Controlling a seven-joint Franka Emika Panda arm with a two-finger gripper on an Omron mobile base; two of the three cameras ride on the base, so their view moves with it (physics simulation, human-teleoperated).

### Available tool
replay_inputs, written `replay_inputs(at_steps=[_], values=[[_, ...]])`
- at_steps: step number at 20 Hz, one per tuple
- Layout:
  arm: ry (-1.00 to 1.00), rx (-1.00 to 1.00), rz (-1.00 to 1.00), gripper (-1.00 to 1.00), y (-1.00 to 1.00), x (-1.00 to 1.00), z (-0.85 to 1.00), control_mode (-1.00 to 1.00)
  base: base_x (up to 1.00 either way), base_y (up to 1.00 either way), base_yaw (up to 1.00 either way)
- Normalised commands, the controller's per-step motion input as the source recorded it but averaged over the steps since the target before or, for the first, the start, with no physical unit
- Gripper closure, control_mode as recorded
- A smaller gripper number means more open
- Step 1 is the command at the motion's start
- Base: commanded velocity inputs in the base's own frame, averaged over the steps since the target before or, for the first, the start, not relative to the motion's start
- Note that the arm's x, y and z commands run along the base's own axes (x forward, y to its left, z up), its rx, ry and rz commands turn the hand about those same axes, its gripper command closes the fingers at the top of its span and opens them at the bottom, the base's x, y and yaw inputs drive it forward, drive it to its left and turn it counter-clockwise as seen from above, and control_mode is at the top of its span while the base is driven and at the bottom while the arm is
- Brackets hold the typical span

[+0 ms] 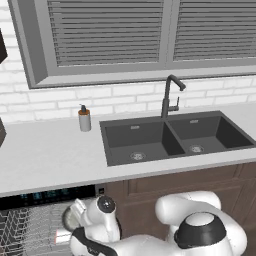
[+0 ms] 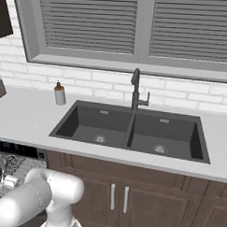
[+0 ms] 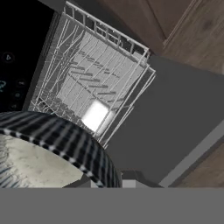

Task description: Pick up the cup and bowl from the counter, place them in the dishwasher, and close the dishwasher door.

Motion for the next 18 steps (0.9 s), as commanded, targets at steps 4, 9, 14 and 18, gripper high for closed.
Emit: replay_inputs(at_steps=[4, 9, 14, 18], values=[[0.19, -0.05, -0.03, 1.0, 0.0, 0.0, -0.01, -1.0, 0.0, 0.0, 0.0], [0.09, -0.02, -0.05, 1.0, -0.03, 0.0, -0.32, -1.0, 0.0, 0.0, 0.0], [0.0, 0.0, -0.05, 1.0, -0.25, 0.0, -0.47, -1.0, 0.0, 0.0, 0.0], [0.02, 0.0, -0.01, 1.0, -0.24, 0.11, -0.17, -1.0, 0.0, 0.0, 0.0]])
